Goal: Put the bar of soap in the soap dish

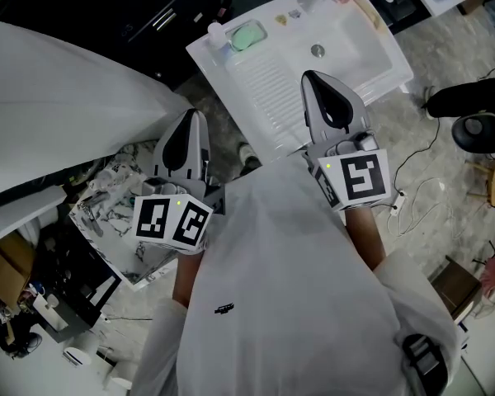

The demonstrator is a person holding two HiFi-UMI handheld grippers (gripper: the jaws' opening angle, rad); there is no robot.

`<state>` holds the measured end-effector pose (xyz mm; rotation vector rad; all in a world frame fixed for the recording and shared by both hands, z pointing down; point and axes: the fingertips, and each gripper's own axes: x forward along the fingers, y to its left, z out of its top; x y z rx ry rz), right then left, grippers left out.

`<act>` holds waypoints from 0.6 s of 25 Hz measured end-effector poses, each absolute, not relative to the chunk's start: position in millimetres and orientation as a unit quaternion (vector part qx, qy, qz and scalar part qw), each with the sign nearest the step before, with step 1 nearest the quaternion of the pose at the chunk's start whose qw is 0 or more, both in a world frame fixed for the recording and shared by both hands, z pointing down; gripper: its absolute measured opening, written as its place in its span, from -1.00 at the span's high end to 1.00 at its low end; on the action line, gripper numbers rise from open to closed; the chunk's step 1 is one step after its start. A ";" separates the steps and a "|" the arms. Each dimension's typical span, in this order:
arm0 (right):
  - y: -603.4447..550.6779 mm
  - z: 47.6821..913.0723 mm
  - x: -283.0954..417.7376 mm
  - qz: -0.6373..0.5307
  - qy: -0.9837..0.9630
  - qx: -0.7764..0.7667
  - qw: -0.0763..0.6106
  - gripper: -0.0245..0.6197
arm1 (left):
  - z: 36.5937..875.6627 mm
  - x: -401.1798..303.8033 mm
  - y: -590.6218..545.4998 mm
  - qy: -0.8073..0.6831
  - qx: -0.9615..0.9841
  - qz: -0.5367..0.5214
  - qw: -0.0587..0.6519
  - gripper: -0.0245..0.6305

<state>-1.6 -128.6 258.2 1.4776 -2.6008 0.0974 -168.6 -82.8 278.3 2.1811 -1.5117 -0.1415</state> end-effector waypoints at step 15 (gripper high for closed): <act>-126.6 258.0 5.2 0.036 -0.866 0.494 0.076 0.89 | 281.2 -163.2 -83.1 -0.550 0.796 -0.054 0.245 0.90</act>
